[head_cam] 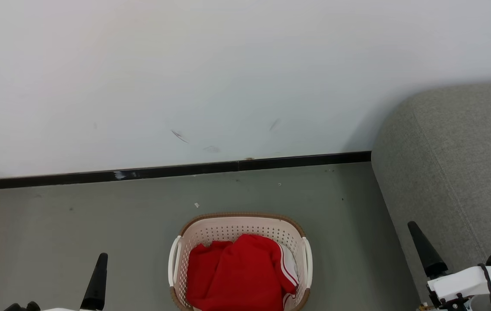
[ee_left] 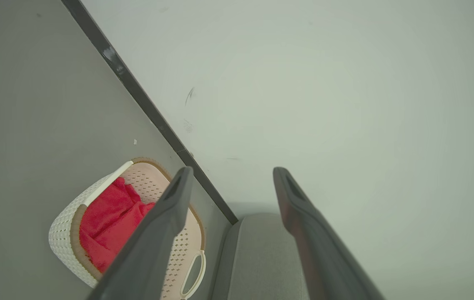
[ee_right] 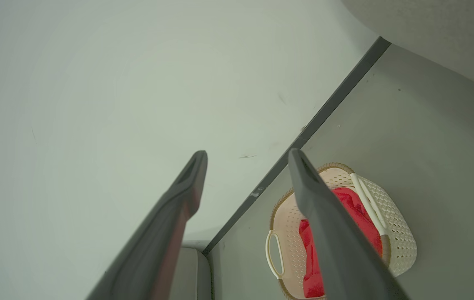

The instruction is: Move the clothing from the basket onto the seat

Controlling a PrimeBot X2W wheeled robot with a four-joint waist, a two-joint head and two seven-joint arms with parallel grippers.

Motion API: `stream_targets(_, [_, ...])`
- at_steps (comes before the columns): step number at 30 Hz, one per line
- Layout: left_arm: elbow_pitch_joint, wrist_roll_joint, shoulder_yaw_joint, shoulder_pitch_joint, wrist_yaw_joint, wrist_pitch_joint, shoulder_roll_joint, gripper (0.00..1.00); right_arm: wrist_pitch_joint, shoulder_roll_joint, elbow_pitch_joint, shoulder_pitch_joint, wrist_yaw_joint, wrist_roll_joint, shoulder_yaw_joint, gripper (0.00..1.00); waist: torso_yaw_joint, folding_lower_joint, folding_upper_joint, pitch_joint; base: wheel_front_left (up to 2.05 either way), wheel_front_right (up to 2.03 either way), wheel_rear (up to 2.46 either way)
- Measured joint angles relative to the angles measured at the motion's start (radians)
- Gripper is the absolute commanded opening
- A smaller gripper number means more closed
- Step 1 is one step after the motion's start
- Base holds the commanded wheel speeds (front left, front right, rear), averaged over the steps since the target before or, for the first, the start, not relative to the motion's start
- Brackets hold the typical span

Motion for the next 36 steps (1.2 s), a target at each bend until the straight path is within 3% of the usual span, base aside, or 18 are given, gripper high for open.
stream_targets(9, [-0.021,0.164,0.000,0.000,0.000,-0.028,0.012,1.00,-0.025,-0.001,0.000,0.001,0.000,-0.192,0.009,1.00,-0.001,0.0051,0.0000,-0.010,0.00,0.00,0.00])
stream_targets(16, [-0.044,0.301,-0.003,0.005,0.013,-0.052,0.017,1.00,-0.052,0.016,-0.005,0.002,0.000,-0.340,0.007,1.00,-0.003,0.0056,0.0000,-0.015,0.00,0.00,0.00])
stream_targets(30, [-0.078,0.525,-0.012,0.031,0.020,-0.102,-0.002,1.00,-0.109,0.027,-0.030,0.023,0.000,-0.630,0.006,1.00,-0.002,-0.0064,0.0000,-0.011,0.00,0.00,0.00])
stream_targets(36, [-0.092,0.612,-0.012,0.034,0.019,-0.127,-0.005,1.00,-0.131,0.028,-0.042,0.024,0.000,-0.736,0.006,1.00,0.004,-0.0094,0.0000,-0.009,0.00,0.00,0.00])
